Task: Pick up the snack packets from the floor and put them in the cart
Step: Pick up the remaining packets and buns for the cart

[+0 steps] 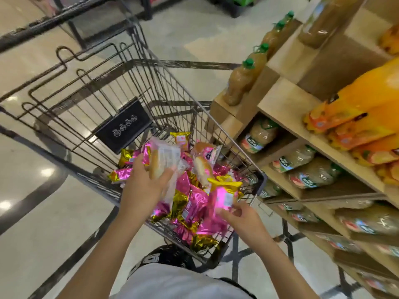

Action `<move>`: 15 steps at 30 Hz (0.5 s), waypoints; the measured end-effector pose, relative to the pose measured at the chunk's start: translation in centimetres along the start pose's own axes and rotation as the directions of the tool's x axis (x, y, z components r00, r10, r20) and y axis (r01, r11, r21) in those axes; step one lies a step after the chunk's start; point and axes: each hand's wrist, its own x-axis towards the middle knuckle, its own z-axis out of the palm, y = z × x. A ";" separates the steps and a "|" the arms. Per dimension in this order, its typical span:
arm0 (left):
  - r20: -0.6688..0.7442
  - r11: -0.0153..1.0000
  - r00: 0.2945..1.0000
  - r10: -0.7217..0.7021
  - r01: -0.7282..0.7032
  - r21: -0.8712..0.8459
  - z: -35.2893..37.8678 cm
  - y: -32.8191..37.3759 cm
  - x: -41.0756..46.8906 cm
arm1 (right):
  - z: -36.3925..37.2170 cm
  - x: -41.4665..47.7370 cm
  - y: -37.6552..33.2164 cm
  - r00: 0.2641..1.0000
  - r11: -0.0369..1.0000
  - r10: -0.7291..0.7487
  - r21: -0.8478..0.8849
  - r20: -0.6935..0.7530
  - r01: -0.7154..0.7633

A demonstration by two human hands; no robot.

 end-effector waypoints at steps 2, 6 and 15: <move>-0.003 0.999 0.999 0.040 -0.040 0.010 0.4 0.3 -0.3 | -0.1 -0.8 0.6 0.999 0.999 -0.017 -0.031 -0.027 0.016; 0.087 0.972 0.976 0.198 -0.207 0.114 2.4 1.8 -2.2 | -1.5 -3.5 2.5 0.993 0.999 0.039 -0.012 -0.116 -0.041; 0.595 0.444 0.624 0.506 -0.780 0.440 11.1 3.9 -14.6 | -3.8 -15.8 15.6 0.841 0.949 0.237 -0.069 -0.486 -0.307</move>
